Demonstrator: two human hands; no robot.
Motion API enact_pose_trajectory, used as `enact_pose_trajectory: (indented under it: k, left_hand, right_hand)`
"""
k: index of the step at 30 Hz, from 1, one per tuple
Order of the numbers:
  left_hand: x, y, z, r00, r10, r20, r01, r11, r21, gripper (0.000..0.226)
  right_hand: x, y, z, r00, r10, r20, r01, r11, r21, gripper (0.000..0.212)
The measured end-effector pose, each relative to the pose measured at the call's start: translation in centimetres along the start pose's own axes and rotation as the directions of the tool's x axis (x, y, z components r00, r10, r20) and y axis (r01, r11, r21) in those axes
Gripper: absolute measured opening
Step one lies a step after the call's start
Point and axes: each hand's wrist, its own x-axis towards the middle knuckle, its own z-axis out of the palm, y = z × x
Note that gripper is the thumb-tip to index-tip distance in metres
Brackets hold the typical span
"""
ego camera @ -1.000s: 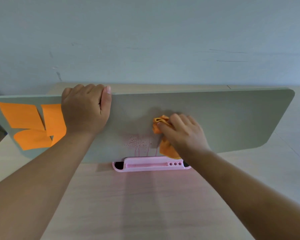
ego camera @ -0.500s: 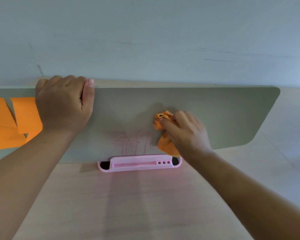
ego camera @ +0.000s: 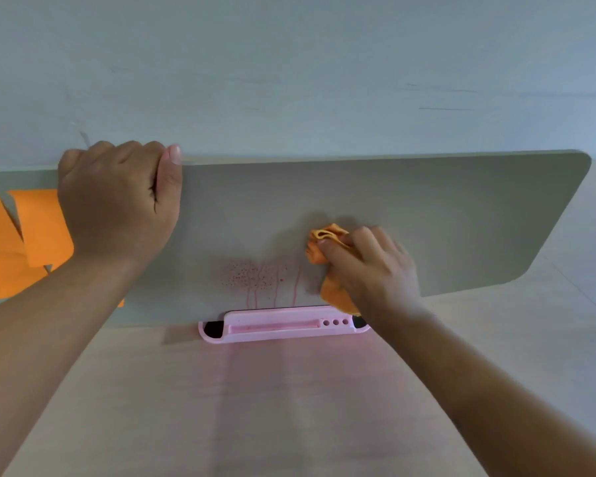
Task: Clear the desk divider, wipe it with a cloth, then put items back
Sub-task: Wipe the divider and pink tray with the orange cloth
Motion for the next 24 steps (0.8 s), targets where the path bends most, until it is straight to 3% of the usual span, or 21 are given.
enact_pose_trajectory:
  k: [2, 4, 7, 10, 13, 15, 17, 21, 24]
  left_hand:
    - [0.0, 0.1, -0.2, 1.0, -0.001, 0.004, 0.001, 1.0, 0.006, 0.048]
    - [-0.1, -0.1, -0.1, 1.0, -0.008, 0.006, 0.008, 1.0, 0.012, 0.049]
    - [-0.1, 0.0, -0.1, 1.0, -0.014, 0.004, 0.014, 1.0, 0.005, 0.05]
    - [-0.1, -0.1, -0.1, 1.0, -0.014, 0.0, 0.014, 1.0, 0.013, 0.048]
    - [-0.1, -0.4, 0.0, 1.0, -0.002, 0.005, 0.002, 1.0, 0.02, 0.05]
    - [-0.1, -0.7, 0.1, 1.0, 0.006, -0.01, -0.006, 1.0, 0.023, 0.05]
    - [-0.3, -0.6, 0.2, 0.999, 0.02, -0.026, -0.02, 1.0, 0.018, 0.049]
    - [-0.2, -0.6, 0.3, 0.999, 0.027, -0.035, -0.027, 0.999, 0.018, 0.048]
    - [-0.3, -0.8, 0.5, 0.999, 0.018, -0.042, -0.017, 1.0, 0.016, 0.048]
  right_hand:
    - [-1.2, -1.8, 1.1, 0.996, -0.078, 0.042, 0.076, 0.996, 0.045, 0.01]
    - [-4.0, -1.8, 1.2, 0.975, -0.134, 0.175, 0.122, 0.99, 0.077, 0.01]
    - [-6.5, 0.6, -0.4, 0.955, -0.01, 0.296, -0.002, 0.999, 0.039, 0.024]
    - [-5.2, 1.9, -0.8, 0.977, 0.179, 0.112, -0.18, 0.984, -0.004, 0.031]
    - [-2.4, -1.0, 1.0, 0.947, 0.288, -0.14, -0.265, 0.95, 0.163, 0.028]
    - [-1.9, -4.4, 3.1, 0.934, 0.31, -0.179, -0.269, 0.937, 0.22, 0.026]
    - [-3.2, -6.8, 4.8, 0.953, 0.27, -0.135, -0.24, 0.949, 0.204, 0.035]
    - [-8.2, -5.2, 4.9, 0.99, 0.013, 0.141, -0.039, 0.984, 0.176, 0.032]
    - [-9.3, -1.7, 2.8, 0.966, 0.048, 0.253, -0.098, 0.977, 0.187, 0.036]
